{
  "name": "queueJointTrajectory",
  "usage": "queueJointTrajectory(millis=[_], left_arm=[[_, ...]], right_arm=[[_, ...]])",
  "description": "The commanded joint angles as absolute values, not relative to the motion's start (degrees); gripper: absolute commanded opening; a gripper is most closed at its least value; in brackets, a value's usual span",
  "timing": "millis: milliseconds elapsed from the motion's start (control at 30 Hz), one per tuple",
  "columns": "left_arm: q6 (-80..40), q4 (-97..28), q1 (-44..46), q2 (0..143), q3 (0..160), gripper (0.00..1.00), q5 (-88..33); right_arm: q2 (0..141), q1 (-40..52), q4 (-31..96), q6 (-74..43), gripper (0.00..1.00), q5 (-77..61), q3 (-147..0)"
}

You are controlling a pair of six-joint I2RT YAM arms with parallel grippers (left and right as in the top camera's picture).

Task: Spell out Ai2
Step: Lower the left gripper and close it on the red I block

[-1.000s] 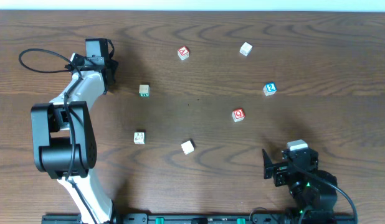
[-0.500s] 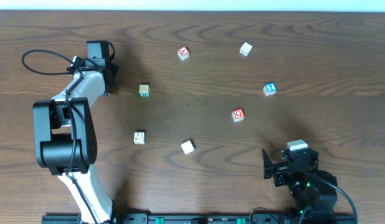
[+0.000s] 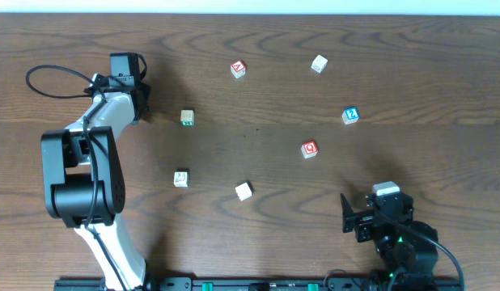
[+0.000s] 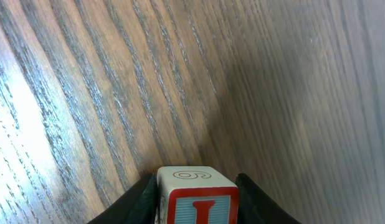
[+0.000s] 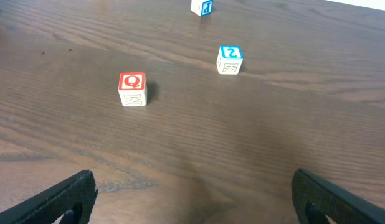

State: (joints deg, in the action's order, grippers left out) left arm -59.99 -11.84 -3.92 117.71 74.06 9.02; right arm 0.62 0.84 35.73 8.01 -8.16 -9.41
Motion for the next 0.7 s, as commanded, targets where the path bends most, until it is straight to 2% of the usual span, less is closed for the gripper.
queueJointTrajectory(millis=[0,333,667], left_arm=[[-59.29,-12.23,-4.16,118.83,75.13,0.37,9.10],[-58.13,-13.58,-4.16,118.83,75.40,0.33,8.97],[-55.27,-19.68,-4.16,118.83,79.90,0.25,9.43]], right_arm=[[0.32,0.45,35.77,8.64,0.99,-8.82,-8.99],[0.32,0.45,35.75,8.64,0.99,-8.82,-8.99],[0.32,0.45,35.77,8.64,0.99,-8.82,-8.99]])
